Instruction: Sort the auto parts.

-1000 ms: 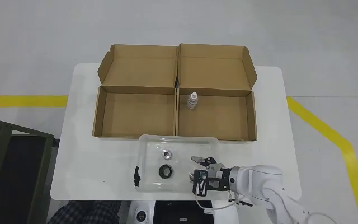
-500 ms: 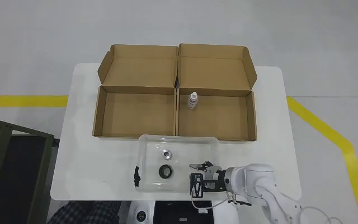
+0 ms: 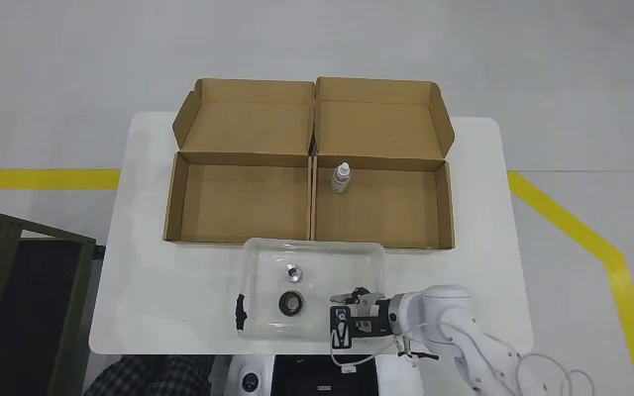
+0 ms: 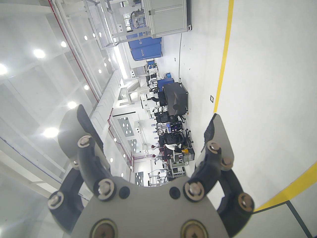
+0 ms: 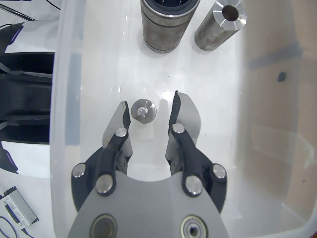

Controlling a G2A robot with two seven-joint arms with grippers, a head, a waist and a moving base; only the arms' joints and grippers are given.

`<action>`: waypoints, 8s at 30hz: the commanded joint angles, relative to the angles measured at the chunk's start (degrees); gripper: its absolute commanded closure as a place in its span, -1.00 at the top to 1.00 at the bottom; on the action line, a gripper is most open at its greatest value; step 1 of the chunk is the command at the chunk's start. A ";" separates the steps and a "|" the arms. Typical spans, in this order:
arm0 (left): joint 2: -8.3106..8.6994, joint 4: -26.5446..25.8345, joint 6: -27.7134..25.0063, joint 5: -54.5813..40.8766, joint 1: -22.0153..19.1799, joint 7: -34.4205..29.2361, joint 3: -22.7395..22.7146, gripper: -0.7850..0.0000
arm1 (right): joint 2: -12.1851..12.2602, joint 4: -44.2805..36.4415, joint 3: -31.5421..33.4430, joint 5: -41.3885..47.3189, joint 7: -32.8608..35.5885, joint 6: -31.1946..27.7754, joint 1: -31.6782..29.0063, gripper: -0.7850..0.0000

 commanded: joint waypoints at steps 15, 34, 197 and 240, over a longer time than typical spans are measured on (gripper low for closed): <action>0.00 0.00 0.00 0.00 0.00 0.00 0.00 1.00 | 1.08 -5.30 2.06 1.59 -1.52 -0.07 -1.29 -1.00; 0.00 0.00 0.00 0.00 0.00 0.00 0.00 1.00 | 1.75 -4.82 9.30 11.25 -17.35 7.50 -2.24 -1.00; 0.00 0.00 0.00 0.00 0.00 0.00 0.00 1.00 | -2.38 -2.49 -3.34 3.42 -13.50 14.28 8.53 -0.01; 0.00 0.00 0.00 0.00 0.00 0.00 0.00 1.00 | -7.16 19.69 -16.56 4.04 -14.26 13.18 22.45 -0.03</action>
